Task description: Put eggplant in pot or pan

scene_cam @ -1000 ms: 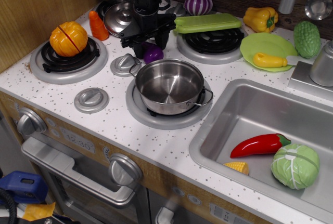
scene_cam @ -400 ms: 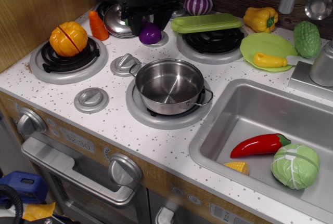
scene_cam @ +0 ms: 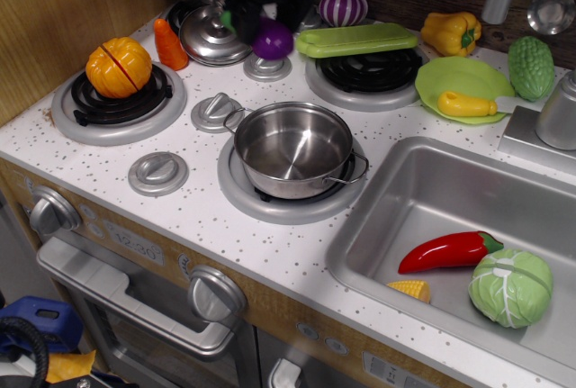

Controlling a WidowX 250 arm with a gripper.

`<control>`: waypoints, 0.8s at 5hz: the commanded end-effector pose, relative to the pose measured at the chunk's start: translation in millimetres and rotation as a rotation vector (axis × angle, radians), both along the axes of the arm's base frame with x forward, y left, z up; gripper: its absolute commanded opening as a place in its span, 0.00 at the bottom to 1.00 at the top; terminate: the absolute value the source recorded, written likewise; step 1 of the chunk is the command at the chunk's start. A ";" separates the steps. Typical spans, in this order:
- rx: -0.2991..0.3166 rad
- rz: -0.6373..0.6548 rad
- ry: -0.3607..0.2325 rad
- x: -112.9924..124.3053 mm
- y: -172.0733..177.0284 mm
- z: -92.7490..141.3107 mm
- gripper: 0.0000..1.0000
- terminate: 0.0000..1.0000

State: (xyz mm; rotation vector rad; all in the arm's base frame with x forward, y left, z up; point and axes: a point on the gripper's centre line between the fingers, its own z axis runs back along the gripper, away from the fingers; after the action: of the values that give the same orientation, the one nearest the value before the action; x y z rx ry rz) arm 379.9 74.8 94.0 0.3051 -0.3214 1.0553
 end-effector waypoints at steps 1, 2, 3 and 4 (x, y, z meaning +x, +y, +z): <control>-0.045 0.061 -0.081 -7.5 -33.9 24.8 0.00 0.00; -0.065 0.086 -0.078 -18.7 -45.7 20.4 0.00 0.00; -0.062 0.122 -0.072 -32.2 -63.4 14.9 1.00 0.00; -0.045 0.125 -0.089 -39.1 -60.3 6.8 1.00 0.00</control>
State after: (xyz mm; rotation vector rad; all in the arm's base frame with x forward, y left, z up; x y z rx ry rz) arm 338.3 14.2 78.1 0.2859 -0.3050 1.1873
